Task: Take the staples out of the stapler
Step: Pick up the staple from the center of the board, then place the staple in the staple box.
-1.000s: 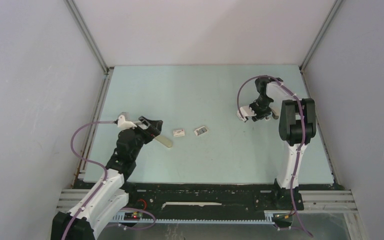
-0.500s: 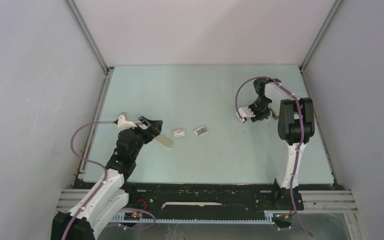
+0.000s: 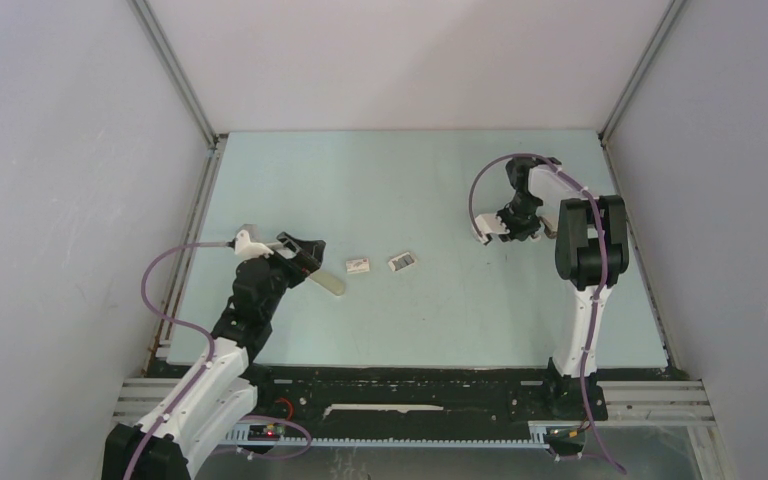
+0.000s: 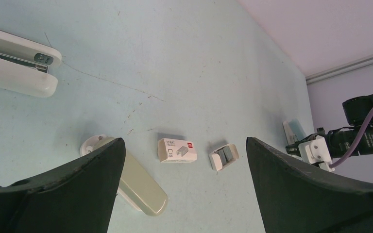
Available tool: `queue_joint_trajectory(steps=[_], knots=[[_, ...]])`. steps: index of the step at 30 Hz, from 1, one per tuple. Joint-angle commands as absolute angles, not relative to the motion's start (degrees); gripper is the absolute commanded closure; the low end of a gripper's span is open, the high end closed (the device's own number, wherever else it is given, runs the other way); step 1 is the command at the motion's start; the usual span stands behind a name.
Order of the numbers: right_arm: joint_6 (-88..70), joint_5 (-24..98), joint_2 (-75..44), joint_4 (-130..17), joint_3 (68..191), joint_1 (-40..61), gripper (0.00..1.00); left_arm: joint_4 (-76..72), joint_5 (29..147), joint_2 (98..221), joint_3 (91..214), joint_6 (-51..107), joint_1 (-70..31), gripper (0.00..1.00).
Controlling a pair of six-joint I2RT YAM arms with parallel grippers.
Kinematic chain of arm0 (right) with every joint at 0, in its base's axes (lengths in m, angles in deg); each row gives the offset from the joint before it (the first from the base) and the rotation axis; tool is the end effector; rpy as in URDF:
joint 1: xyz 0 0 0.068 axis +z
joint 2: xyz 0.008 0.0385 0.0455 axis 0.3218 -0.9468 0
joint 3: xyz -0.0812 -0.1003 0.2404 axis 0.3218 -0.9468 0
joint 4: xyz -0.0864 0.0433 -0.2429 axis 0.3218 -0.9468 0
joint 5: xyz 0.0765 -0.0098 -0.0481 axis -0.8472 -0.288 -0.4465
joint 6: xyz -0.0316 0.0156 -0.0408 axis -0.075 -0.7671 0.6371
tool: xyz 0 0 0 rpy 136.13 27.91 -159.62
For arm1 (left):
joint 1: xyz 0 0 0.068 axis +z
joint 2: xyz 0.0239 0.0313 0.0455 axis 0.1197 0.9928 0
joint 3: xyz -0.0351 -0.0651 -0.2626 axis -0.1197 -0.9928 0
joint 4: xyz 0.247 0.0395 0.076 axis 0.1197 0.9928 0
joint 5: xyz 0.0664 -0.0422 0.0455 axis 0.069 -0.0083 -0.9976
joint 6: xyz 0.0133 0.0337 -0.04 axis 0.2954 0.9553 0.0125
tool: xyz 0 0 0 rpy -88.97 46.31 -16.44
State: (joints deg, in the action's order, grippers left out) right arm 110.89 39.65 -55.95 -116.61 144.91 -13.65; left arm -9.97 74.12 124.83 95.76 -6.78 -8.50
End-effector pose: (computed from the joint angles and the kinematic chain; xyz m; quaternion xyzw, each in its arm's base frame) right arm 0.3957 0.0384 0.1569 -0.8561 0.5148 0.0335 0.0291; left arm 0.1673 -0.0425 0.2067 -0.2414 0.7560 -0.2794 0.5405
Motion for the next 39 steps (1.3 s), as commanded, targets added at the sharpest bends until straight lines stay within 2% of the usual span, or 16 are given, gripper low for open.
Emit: queue_joint_trajectory(steps=[1,10,22,39], knots=[[107.45,38.98,-57.79,-114.61,145.09,-13.24,0.79,-11.12,74.94,124.20,97.26,-6.77,-7.96,0.00],[99.90,32.26,-53.58,-115.21,143.74,-11.06,0.83,-10.95,75.06,123.97,97.54,-6.82,-7.89,0.00],[85.97,22.87,-45.17,-117.36,137.03,-4.44,0.83,-11.30,75.07,123.39,96.61,-7.16,-7.89,0.00],[48.26,14.92,-42.55,-111.11,136.30,5.52,0.82,-11.27,74.58,120.72,94.81,-7.87,-7.89,0.00]])
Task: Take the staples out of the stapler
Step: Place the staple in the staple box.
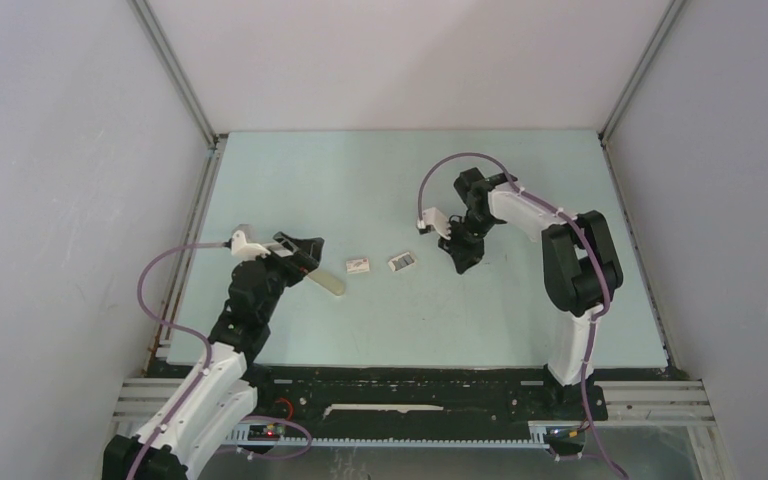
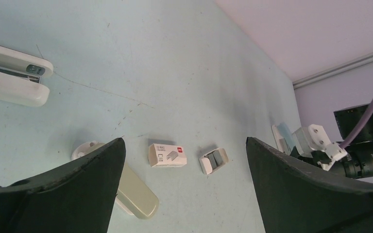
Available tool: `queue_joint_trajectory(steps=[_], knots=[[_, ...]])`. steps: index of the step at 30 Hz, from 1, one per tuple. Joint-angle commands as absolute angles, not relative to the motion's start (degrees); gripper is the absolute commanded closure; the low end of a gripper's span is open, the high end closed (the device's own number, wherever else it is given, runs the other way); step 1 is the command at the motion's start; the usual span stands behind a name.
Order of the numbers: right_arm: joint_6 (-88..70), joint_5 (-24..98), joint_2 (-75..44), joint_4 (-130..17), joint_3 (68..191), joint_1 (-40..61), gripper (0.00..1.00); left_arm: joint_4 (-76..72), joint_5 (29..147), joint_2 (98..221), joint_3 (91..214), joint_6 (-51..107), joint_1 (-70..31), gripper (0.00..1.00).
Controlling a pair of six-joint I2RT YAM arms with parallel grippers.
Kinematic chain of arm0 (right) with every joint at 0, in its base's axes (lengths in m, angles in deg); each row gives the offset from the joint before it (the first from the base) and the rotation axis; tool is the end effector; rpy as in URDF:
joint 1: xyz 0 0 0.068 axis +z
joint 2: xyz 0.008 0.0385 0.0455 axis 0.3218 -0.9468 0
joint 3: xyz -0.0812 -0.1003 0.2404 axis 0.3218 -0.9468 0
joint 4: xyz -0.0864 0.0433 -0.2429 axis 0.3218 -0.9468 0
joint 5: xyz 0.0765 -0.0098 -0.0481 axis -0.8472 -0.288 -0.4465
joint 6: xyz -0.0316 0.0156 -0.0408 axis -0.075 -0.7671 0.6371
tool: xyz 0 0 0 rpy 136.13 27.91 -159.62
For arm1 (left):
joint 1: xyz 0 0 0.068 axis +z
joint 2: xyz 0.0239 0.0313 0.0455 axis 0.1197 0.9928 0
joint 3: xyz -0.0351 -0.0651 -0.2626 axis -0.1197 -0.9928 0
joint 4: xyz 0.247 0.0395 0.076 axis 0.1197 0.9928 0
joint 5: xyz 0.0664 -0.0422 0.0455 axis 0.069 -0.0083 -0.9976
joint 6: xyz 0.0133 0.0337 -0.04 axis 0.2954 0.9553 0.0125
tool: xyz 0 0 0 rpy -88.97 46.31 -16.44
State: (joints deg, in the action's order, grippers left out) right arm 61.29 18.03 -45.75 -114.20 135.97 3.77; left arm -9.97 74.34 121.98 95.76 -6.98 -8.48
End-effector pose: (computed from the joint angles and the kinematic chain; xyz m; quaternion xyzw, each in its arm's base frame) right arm 0.3300 0.1541 0.1868 -0.6662 0.7091 0.2079 0.1002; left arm 0.1627 -0.0413 0.2141 -0.2385 0.7409 -0.2923 0.5557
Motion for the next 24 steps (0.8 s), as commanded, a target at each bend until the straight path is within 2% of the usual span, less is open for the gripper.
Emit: queue_joint_trajectory(steps=[1,15,24], knots=[[46.42,14.55,-42.48,-110.45,136.27,5.83,0.82,-11.12,74.57,120.53,94.80,-7.82,-7.92,0.00],[18.18,14.47,-42.07,-97.98,135.93,10.39,0.81,-10.46,74.53,118.32,93.94,-8.36,-7.86,0.00],[9.84,14.91,-40.88,-92.22,134.30,14.54,0.81,-10.17,74.52,116.11,92.44,-9.61,-7.88,0.00]])
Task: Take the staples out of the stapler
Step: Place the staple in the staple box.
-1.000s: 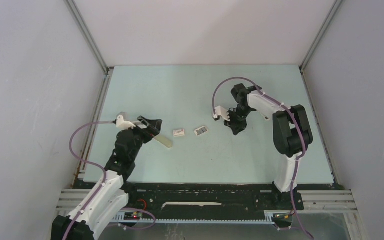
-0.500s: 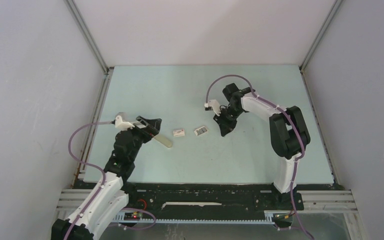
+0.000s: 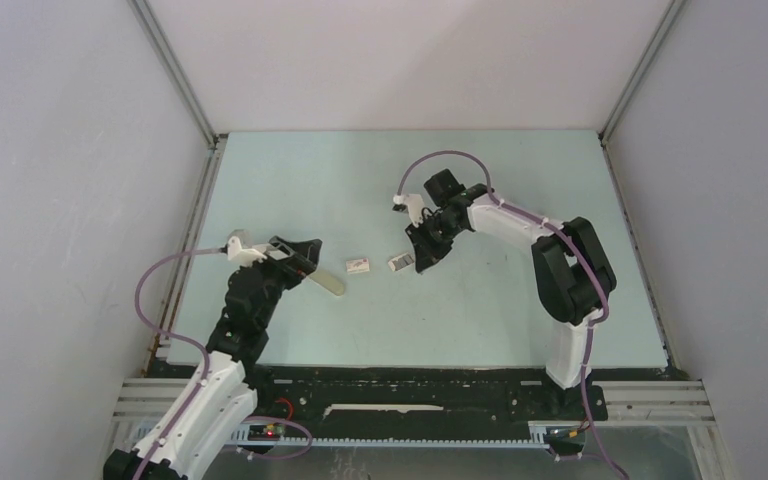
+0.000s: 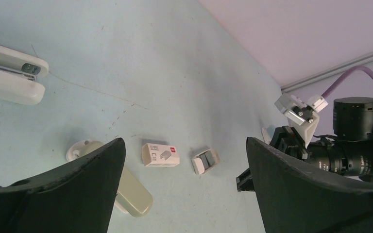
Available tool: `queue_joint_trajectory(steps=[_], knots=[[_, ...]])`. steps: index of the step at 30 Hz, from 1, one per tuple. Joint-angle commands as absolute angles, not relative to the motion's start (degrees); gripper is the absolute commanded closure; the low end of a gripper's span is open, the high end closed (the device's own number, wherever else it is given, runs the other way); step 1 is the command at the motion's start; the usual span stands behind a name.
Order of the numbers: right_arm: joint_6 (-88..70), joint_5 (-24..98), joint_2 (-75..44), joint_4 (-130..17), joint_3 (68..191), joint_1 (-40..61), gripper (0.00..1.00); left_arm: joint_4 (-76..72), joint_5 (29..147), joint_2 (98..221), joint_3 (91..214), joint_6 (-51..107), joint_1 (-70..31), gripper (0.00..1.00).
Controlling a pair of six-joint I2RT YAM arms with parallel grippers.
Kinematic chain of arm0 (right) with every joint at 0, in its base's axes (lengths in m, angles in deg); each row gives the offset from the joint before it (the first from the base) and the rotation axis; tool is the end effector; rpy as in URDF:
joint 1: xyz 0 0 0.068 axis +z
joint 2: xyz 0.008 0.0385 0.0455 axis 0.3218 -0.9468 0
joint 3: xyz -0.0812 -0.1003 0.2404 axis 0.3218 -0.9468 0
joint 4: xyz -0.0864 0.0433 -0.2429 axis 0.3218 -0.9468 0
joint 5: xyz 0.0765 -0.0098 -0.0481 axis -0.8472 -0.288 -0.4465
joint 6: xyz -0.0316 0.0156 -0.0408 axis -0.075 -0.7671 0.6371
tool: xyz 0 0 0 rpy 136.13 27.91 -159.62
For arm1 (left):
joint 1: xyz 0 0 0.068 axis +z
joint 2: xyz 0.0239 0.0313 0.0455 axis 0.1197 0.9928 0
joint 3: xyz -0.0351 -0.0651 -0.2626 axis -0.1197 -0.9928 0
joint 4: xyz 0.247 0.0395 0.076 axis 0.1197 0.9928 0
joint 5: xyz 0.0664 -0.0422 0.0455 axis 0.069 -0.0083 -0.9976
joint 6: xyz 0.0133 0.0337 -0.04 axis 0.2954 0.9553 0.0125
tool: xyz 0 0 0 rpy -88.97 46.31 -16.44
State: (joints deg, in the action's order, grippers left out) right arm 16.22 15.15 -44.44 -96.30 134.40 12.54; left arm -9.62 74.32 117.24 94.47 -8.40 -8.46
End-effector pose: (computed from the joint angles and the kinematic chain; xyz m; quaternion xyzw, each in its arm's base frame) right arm 0.3237 0.2172 0.1950 -0.4393 0.8460 0.2680 0.1398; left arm 0.1533 -0.0386 0.2172 -0.2439 0.7210 -0.3106 0.5694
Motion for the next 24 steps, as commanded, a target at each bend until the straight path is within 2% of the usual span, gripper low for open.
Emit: queue_joint_trajectory(steps=[1,24], knots=[[9.21,15.12,-41.12,-91.82,134.31,15.15,0.81,-10.13,74.49,115.85,92.31,-9.63,-7.88,0.00],[0.26,16.85,-45.40,-88.17,138.35,19.11,0.81,-9.71,74.57,114.67,91.41,-10.16,-7.85,0.00]])
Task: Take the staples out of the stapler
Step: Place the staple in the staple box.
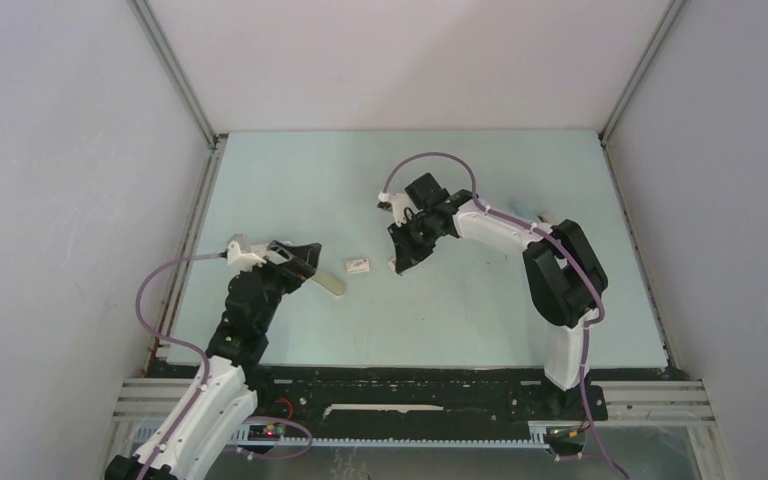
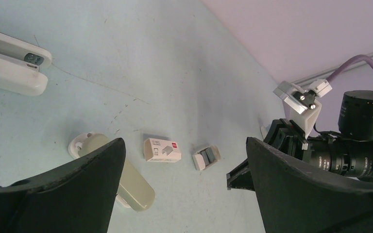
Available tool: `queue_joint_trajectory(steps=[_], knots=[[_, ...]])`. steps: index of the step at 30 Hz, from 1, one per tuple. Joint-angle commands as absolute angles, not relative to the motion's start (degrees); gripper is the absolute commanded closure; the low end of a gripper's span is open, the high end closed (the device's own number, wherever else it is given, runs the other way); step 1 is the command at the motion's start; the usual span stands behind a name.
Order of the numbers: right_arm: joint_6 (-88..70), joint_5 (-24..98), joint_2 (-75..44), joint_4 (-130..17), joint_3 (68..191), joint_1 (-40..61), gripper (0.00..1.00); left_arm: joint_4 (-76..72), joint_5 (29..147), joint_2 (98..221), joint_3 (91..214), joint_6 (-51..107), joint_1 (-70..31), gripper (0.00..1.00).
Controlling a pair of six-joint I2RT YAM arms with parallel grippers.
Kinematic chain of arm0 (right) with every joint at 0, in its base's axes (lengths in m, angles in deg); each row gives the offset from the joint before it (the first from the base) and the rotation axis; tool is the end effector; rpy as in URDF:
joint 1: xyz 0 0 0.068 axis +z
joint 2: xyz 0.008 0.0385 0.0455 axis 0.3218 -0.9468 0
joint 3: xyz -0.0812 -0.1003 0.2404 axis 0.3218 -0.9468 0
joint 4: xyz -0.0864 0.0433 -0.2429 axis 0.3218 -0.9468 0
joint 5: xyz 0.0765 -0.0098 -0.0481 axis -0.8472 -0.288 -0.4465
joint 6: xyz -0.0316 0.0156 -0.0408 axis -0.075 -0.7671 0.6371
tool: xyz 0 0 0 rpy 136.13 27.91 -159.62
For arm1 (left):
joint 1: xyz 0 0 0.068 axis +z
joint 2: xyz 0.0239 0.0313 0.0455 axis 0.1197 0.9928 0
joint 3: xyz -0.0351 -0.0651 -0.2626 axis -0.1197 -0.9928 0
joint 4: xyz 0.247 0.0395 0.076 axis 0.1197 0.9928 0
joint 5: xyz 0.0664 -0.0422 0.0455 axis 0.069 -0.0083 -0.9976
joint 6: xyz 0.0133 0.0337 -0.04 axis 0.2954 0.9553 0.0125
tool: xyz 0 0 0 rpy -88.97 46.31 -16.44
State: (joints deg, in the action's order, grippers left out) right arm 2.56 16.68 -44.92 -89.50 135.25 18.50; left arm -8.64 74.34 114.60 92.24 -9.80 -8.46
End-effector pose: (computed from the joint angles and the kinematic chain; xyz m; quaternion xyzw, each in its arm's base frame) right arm 0.3116 0.2579 0.2007 -0.3899 0.8605 0.2896 0.1541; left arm 0.1471 -0.0370 0.2076 -0.2534 0.7211 -0.3155 0.5624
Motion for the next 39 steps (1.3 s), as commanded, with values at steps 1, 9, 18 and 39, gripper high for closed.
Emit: queue_joint_trajectory(steps=[1,9,18,39], knots=[[0.01,16.91,-45.42,-87.99,138.43,19.17,0.81,-9.93,74.60,114.82,91.29,-10.14,-7.85,0.00],[-1.41,16.94,-46.36,-87.79,139.48,19.27,0.81,-10.86,74.74,115.88,91.23,-9.99,-7.84,0.00],[-2.88,18.49,-47.75,-87.80,141.34,19.50,0.81,-11.40,74.66,115.68,90.43,-10.16,-7.85,0.00],[-9.11,34.40,-51.80,-86.47,143.56,20.33,0.81,-11.13,74.56,114.63,89.85,-10.40,-7.85,0.00]])
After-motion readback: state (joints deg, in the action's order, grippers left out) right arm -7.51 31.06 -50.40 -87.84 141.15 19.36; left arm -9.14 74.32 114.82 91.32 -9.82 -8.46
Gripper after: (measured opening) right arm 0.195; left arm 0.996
